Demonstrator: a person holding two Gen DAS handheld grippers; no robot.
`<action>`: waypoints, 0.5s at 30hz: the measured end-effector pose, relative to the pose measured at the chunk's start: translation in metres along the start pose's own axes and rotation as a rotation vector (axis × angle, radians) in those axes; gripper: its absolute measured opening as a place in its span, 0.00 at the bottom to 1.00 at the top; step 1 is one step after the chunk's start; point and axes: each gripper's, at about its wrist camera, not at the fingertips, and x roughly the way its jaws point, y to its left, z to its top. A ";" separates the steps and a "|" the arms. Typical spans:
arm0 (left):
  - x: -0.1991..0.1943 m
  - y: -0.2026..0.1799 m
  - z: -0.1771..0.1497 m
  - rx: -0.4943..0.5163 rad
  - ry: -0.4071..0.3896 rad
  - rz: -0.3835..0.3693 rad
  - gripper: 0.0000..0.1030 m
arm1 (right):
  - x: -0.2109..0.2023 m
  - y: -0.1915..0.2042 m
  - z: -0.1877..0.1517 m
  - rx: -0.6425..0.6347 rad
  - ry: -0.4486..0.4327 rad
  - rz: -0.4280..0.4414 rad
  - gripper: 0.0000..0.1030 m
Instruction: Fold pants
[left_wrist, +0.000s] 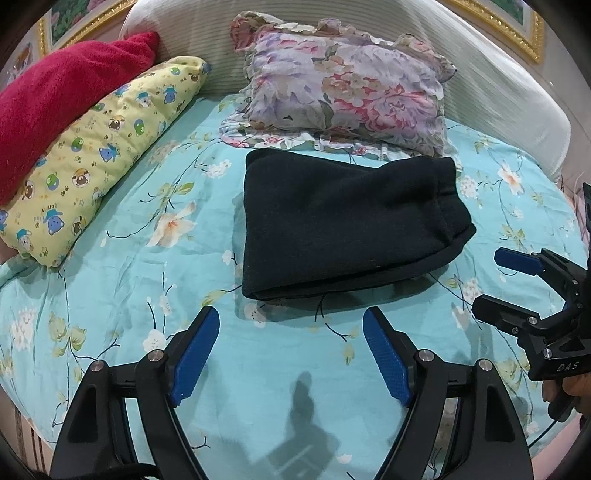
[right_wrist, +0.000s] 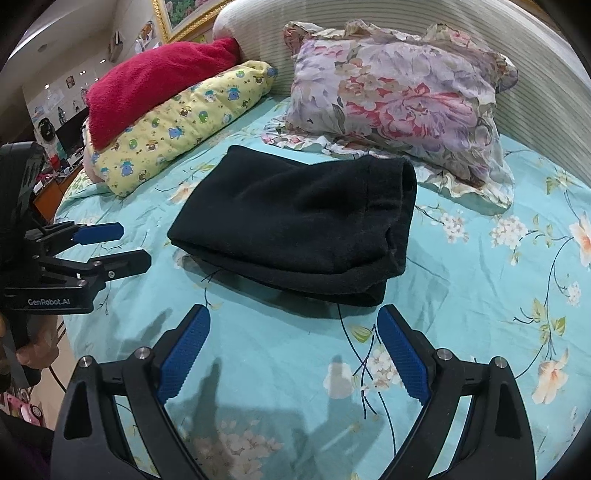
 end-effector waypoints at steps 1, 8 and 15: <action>0.002 0.000 0.000 0.000 0.002 0.001 0.79 | 0.001 -0.001 0.000 0.004 0.001 -0.003 0.89; 0.020 0.000 0.001 -0.009 0.014 0.020 0.79 | 0.016 -0.009 -0.003 0.046 0.014 -0.022 0.89; 0.038 0.000 0.002 -0.023 0.039 0.022 0.79 | 0.029 -0.016 -0.004 0.070 0.030 -0.037 0.90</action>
